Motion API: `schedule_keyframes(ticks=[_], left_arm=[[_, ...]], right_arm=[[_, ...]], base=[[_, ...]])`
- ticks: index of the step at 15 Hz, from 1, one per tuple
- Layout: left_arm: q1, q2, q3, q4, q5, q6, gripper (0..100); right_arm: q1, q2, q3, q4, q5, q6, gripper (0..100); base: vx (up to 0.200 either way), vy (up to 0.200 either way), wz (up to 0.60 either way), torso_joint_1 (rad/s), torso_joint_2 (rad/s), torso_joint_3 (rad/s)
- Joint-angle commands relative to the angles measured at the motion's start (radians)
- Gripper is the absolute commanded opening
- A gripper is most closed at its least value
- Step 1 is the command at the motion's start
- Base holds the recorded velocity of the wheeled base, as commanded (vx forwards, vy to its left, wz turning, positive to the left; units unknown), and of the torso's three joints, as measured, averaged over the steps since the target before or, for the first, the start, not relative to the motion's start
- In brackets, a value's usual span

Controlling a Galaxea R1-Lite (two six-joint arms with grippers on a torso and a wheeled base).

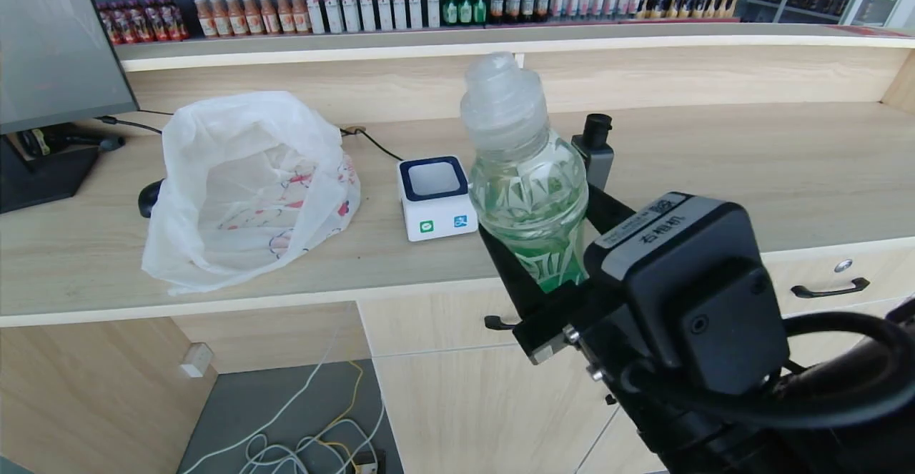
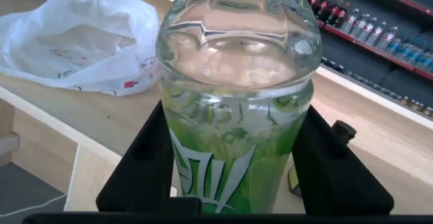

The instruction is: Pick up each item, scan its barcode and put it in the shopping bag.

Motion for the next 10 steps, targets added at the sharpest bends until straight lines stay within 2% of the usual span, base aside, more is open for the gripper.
schedule_keyframes(ticks=[1,3,6,7,8,10], left_arm=[[0.0,0.0,0.0,0.0,0.0,0.0,100],[0.0,0.0,0.0,0.0,0.0,0.0,100],[0.0,0.0,0.0,0.0,0.0,0.0,100],[0.0,0.0,0.0,0.0,0.0,0.0,100],[0.0,0.0,0.0,0.0,0.0,0.0,100],[0.0,0.0,0.0,0.0,0.0,0.0,100]], right_arm=[[-0.058,-0.032,-0.021,-0.002,0.005,0.045,0],[-0.115,-0.063,-0.033,0.046,0.031,0.201,0],[-0.217,-0.118,-0.096,0.173,0.13,0.296,0],[-0.224,-0.12,-0.11,0.195,0.143,0.324,0],[-0.248,-0.117,-0.168,0.241,0.19,0.411,0],[-0.283,-0.109,-0.201,0.261,0.236,0.444,0]], base=[[0.0,0.0,0.0,0.0,0.0,0.0],[0.0,0.0,0.0,0.0,0.0,0.0],[0.0,0.0,0.0,0.0,0.0,0.0],[0.0,0.0,0.0,0.0,0.0,0.0],[0.0,0.0,0.0,0.0,0.0,0.0],[0.0,0.0,0.0,0.0,0.0,0.0]])
